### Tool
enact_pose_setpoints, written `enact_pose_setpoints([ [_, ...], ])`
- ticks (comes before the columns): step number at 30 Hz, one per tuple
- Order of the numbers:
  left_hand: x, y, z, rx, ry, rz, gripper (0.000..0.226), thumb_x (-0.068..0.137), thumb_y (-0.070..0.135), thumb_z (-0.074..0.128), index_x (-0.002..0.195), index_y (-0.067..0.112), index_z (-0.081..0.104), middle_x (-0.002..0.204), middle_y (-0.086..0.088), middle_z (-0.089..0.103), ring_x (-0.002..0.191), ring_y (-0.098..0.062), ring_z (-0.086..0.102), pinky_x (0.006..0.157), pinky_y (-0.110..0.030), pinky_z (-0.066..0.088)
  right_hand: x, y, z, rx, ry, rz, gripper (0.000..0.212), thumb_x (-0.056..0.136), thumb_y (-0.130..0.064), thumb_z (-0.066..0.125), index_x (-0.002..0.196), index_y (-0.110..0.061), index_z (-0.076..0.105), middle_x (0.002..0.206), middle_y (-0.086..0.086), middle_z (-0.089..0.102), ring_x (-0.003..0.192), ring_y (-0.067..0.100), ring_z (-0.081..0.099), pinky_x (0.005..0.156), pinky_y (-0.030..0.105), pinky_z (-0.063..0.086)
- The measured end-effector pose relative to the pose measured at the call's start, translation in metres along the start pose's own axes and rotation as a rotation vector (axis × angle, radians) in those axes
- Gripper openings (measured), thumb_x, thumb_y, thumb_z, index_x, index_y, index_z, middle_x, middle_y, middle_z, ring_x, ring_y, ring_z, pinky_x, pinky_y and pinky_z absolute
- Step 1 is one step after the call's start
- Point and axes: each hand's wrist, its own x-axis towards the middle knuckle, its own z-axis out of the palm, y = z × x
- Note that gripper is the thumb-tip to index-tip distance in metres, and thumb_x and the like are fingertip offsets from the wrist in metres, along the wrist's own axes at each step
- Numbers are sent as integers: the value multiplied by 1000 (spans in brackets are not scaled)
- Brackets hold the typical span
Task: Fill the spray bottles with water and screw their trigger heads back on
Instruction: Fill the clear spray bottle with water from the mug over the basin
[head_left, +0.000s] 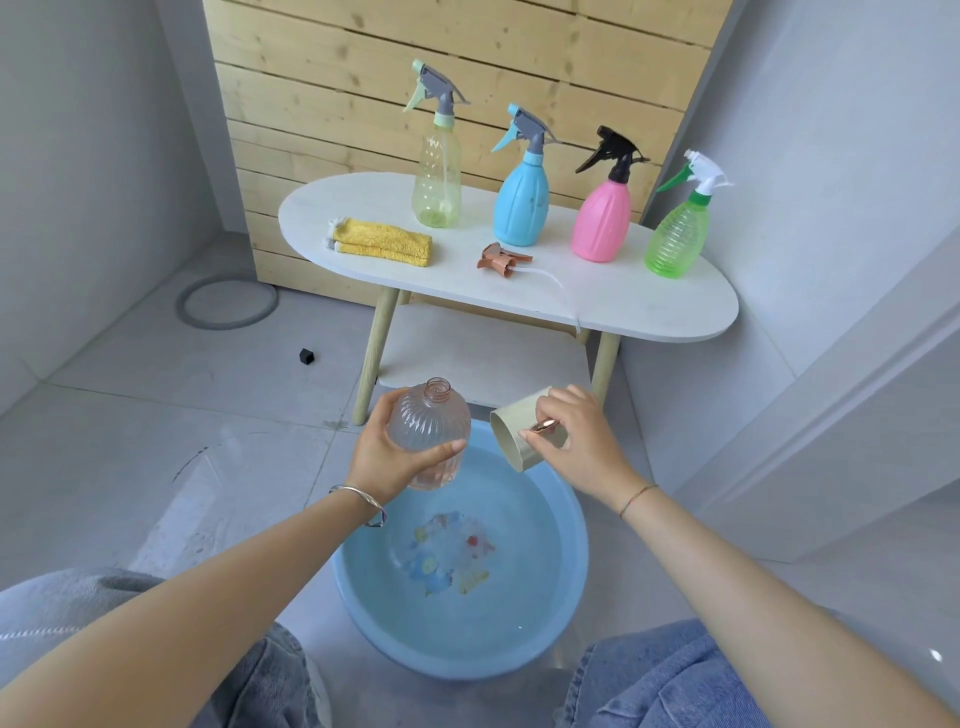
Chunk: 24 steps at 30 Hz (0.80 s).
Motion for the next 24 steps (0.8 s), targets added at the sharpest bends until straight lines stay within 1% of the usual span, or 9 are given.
enact_pose_setpoints([
  [4, 4, 10, 2, -11, 10, 7, 82, 48, 43, 92, 117, 30, 50, 112, 20, 56, 107, 0, 51, 76, 6, 33, 0, 2, -9, 214, 102, 201, 43, 78, -17, 71, 60, -24, 33, 59, -11, 36, 62, 14, 35, 58, 27, 26],
  [6, 9, 19, 2, -20, 9, 24, 85, 42, 53, 87, 116, 32, 51, 113, 20, 58, 109, 5, 51, 79, 4, 34, 3, 4, -16, 372, 160, 393, 44, 79, -15, 73, 58, -21, 35, 52, -11, 36, 56, 14, 37, 56, 26, 27],
  [8, 16, 30, 3, -38, 12, 24, 84, 39, 58, 83, 114, 36, 53, 115, 18, 59, 109, 10, 51, 81, 2, 36, 7, 9, -24, 548, 225, 546, 42, 79, -14, 73, 59, -16, 36, 47, -13, 35, 55, 21, 46, 58, 27, 30],
  [11, 30, 53, 4, -53, 33, 60, 76, 39, 57, 82, 108, 43, 52, 112, 24, 57, 102, 24, 47, 78, 5, 33, 16, 16, -41, 736, 335, 641, 39, 81, -9, 71, 60, -13, 39, 52, -7, 41, 63, 19, 51, 59, 26, 36],
  [14, 46, 72, 6, -48, 31, 125, 77, 48, 39, 93, 113, 35, 52, 111, 26, 54, 98, 29, 43, 79, 8, 30, 26, 21, -60, 831, 424, 681, 28, 81, -10, 70, 65, -8, 47, 61, 7, 52, 65, 19, 51, 64, 24, 39],
  [16, 57, 83, 9, -53, 56, 151, 69, 58, 23, 92, 112, 34, 51, 110, 25, 54, 97, 31, 43, 79, 8, 29, 35, 24, -76, 907, 509, 707, 31, 81, -8, 68, 63, -10, 44, 57, 1, 51, 58, 11, 48, 63, 21, 38],
  [19, 74, 99, 12, -56, 76, 176, 69, 57, 27, 91, 113, 35, 51, 113, 23, 55, 100, 27, 44, 79, 7, 31, 49, 39, -94, 1014, 631, 743, 38, 82, -6, 66, 58, -16, 38, 47, -13, 41, 55, 9, 41, 63, 20, 33],
  [22, 87, 112, 15, -41, 68, 184, 84, 47, 48, 93, 119, 32, 51, 114, 26, 54, 107, 16, 47, 79, 4, 33, 64, 59, -107, 1096, 701, 814, 36, 83, -11, 66, 58, -19, 40, 53, -10, 37, 54, 9, 37, 67, 27, 34],
  [24, 94, 117, 19, -44, 81, 176, 84, 49, 49, 91, 120, 33, 49, 114, 28, 52, 108, 6, 48, 80, 2, 32, 75, 70, -111, 1114, 737, 853, 36, 84, -11, 65, 59, -19, 40, 55, -8, 34, 49, 6, 34, 63, 25, 34],
])
